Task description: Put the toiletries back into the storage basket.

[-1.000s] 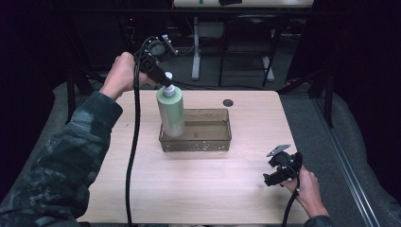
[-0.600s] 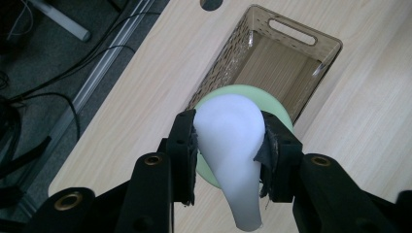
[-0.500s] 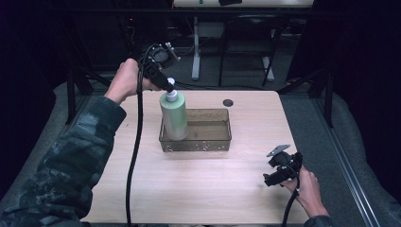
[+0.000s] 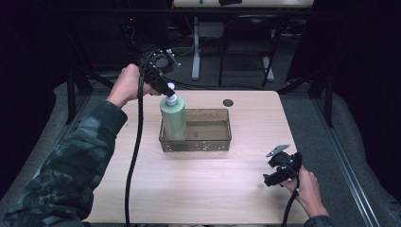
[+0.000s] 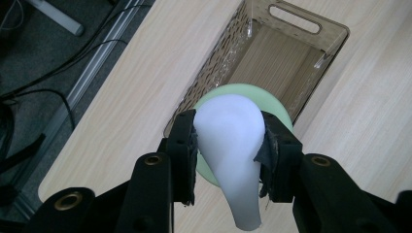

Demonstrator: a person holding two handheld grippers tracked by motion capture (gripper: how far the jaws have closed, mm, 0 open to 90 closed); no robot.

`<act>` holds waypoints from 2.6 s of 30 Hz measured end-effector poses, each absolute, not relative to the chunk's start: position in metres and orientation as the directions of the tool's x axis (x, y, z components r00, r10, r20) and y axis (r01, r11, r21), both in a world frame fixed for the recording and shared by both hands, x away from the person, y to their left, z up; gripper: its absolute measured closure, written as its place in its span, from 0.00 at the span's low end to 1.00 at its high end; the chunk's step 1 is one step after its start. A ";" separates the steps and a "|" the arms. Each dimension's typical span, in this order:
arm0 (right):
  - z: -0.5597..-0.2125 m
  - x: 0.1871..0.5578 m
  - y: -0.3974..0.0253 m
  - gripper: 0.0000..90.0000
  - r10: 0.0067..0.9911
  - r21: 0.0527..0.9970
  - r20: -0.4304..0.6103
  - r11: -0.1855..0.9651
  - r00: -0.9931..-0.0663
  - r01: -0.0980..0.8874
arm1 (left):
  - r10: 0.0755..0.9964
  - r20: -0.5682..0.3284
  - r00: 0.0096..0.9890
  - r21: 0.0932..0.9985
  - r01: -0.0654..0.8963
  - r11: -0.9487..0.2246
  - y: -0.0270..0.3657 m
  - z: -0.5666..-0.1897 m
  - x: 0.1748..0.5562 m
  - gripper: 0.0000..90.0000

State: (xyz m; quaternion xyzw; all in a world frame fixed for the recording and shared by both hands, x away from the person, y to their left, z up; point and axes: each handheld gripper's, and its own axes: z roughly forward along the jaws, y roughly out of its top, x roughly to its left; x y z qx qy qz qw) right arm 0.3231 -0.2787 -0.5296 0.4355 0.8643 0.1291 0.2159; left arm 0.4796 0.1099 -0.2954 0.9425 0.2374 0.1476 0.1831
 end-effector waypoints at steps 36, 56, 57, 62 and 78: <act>-0.530 0.323 -0.278 0.00 0.802 0.407 -0.266 0.596 -0.535 0.692 | 0.492 0.162 0.855 0.377 0.407 -0.832 0.120 -0.313 0.481 0.70; -0.529 0.323 -0.277 0.00 0.802 0.407 -0.267 0.596 -0.534 0.692 | 0.479 0.161 0.863 0.354 0.402 -0.844 0.120 -0.317 0.481 0.70; -0.529 0.323 -0.277 0.00 0.802 0.410 -0.268 0.596 -0.534 0.690 | 0.477 0.161 0.864 0.352 0.401 -0.846 0.120 -0.318 0.481 0.70; -0.529 0.323 -0.278 0.00 0.803 0.412 -0.267 0.594 -0.532 0.691 | 0.471 0.156 0.868 0.339 0.401 -0.851 0.119 -0.319 0.482 0.70; -0.529 0.323 -0.278 0.00 0.805 0.412 -0.265 0.592 -0.531 0.692 | 0.501 0.133 0.855 0.359 0.430 -0.828 0.122 -0.321 0.484 0.70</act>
